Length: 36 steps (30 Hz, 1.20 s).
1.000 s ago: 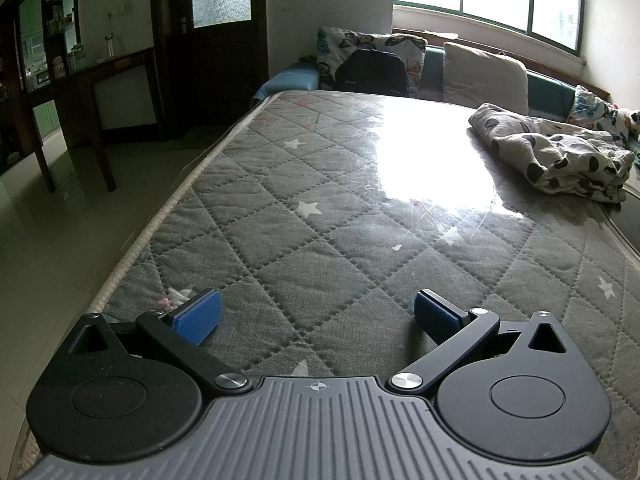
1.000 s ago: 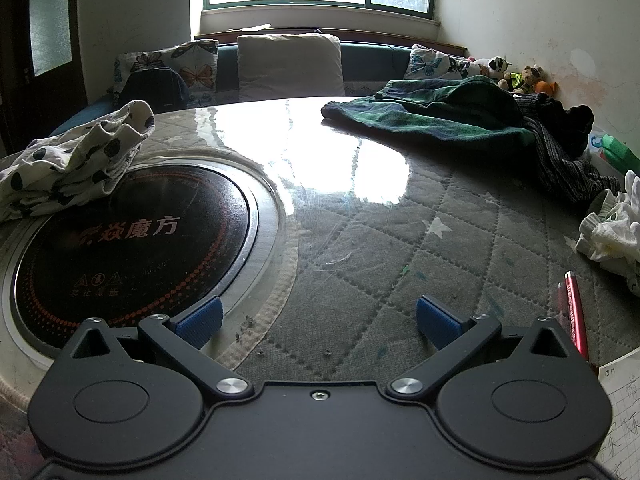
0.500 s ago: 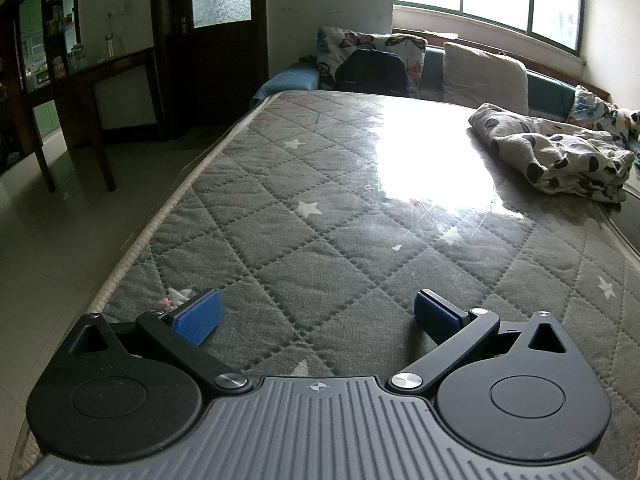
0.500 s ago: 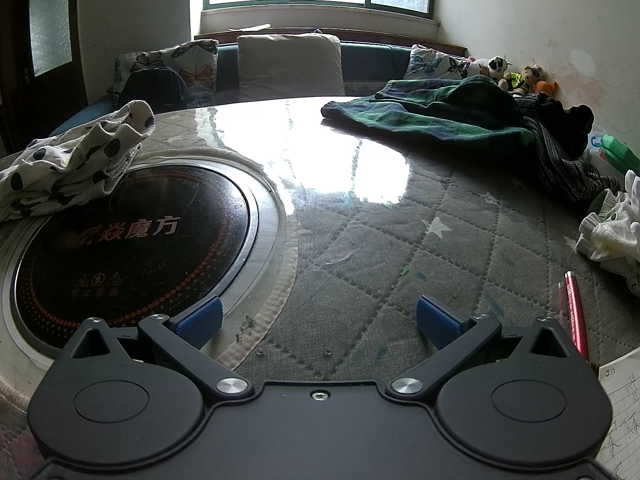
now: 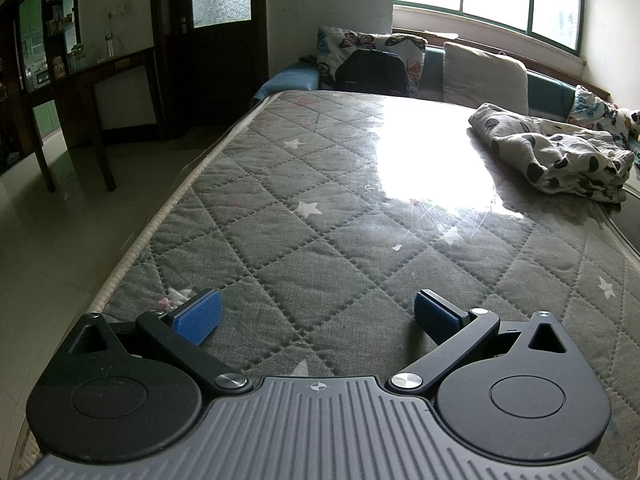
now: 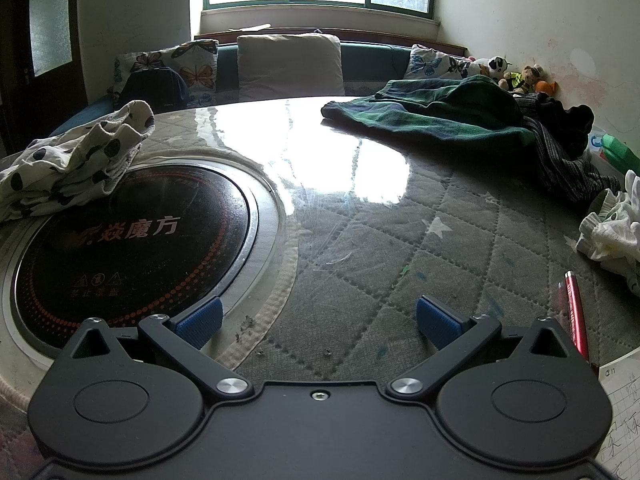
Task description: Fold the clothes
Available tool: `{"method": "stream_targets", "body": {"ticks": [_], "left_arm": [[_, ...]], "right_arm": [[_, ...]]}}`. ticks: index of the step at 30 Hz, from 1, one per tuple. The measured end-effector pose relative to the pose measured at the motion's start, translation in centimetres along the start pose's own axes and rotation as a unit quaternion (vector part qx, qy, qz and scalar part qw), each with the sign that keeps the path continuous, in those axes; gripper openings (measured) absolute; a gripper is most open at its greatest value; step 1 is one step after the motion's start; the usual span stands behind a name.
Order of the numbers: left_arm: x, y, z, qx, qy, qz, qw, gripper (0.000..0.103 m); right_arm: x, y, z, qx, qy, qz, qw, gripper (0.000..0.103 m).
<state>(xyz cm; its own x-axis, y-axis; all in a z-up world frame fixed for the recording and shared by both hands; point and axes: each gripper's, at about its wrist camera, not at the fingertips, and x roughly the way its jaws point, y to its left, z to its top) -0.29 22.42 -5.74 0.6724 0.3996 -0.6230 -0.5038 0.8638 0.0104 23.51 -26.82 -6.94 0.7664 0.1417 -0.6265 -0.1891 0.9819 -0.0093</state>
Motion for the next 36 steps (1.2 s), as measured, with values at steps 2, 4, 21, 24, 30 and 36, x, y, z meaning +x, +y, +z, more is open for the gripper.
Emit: {"method": "stream_targets", "body": {"ticks": [2, 4, 21, 24, 30, 36], "left_arm": [[0.00, 0.01, 0.00, 0.000, 0.000, 0.000, 1.0000, 0.103], [0.00, 0.00, 0.00, 0.000, 0.000, 0.000, 1.0000, 0.103], [0.01, 0.02, -0.01, 0.000, 0.000, 0.000, 1.0000, 0.103], [0.02, 0.02, -0.01, 0.000, 0.000, 0.000, 1.0000, 0.103], [0.04, 0.06, 0.00, 0.000, 0.000, 0.000, 1.0000, 0.103], [0.03, 0.08, 0.00, 0.000, 0.000, 0.000, 1.0000, 0.103]], "right_arm": [[0.00, 0.02, 0.00, 0.000, 0.000, 0.000, 1.000, 0.103], [0.01, 0.03, 0.00, 0.000, 0.000, 0.000, 1.000, 0.103], [-0.01, -0.38, 0.03, 0.000, 0.000, 0.000, 1.000, 0.103], [0.00, -0.47, 0.04, 0.000, 0.000, 0.000, 1.000, 0.103], [-0.04, -0.12, 0.01, 0.001, 0.000, 0.000, 1.000, 0.103], [-0.01, -0.14, 0.01, 0.000, 0.000, 0.000, 1.000, 0.103]]}}
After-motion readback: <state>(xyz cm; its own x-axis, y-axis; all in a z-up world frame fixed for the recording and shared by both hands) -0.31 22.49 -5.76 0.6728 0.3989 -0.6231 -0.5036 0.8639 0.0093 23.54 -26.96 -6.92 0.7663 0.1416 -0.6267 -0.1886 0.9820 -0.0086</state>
